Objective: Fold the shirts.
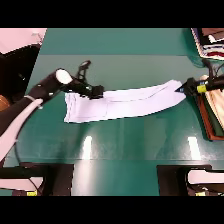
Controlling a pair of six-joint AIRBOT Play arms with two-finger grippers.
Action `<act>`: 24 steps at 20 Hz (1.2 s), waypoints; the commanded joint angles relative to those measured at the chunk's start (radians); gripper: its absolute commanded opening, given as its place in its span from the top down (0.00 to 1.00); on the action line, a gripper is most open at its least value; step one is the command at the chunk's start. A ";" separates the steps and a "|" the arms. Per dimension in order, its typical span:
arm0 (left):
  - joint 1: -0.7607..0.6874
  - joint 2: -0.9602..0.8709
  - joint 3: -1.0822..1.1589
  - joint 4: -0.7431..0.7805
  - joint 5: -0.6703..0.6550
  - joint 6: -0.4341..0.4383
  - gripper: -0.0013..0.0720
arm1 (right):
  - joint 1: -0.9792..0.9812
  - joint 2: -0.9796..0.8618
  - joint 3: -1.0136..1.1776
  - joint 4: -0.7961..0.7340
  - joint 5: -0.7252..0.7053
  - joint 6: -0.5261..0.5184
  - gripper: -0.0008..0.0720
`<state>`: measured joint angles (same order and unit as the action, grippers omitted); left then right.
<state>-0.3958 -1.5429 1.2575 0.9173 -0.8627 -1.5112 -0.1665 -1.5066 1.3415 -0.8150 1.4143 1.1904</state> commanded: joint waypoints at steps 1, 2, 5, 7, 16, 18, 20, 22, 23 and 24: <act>-0.103 -0.167 0.135 -0.031 0.014 0.000 0.95 | 0.105 0.080 0.136 0.012 0.040 0.053 0.97; -0.125 -0.207 0.180 -0.031 0.013 0.000 0.95 | 0.142 0.092 0.172 0.012 0.042 0.064 0.97; -0.166 -0.292 0.285 -0.032 -0.014 0.000 0.95 | 0.261 0.100 0.285 0.012 0.042 0.104 0.97; -0.176 -0.319 0.315 -0.035 -0.018 -0.004 0.95 | 0.330 0.097 0.345 0.012 0.028 0.108 0.97; -0.172 -0.335 0.315 -0.034 0.009 -0.025 0.95 | 0.544 0.019 0.485 0.035 -0.014 0.112 0.97; -0.142 -0.318 0.314 -0.032 -0.024 -0.025 0.95 | 0.572 0.013 0.485 0.091 -0.045 0.111 0.97; -0.077 -0.261 0.314 0.016 -0.103 -0.024 0.95 | 0.607 0.004 0.485 0.126 -0.085 0.111 0.97; 0.010 -0.163 0.314 0.143 -0.179 -0.021 0.95 | 0.659 -0.018 0.485 0.153 -0.123 0.110 0.97; 0.060 -0.109 0.314 0.209 -0.211 -0.013 0.95 | 0.696 -0.036 0.485 0.177 -0.146 0.100 0.97; 0.119 -0.050 0.314 0.271 -0.241 -0.004 0.95 | 0.737 -0.059 0.485 0.193 -0.177 0.083 0.97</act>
<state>-0.3939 -1.7126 1.5715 1.0218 -1.0004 -1.5326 0.4866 -1.5272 1.8244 -0.6830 1.3102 1.2987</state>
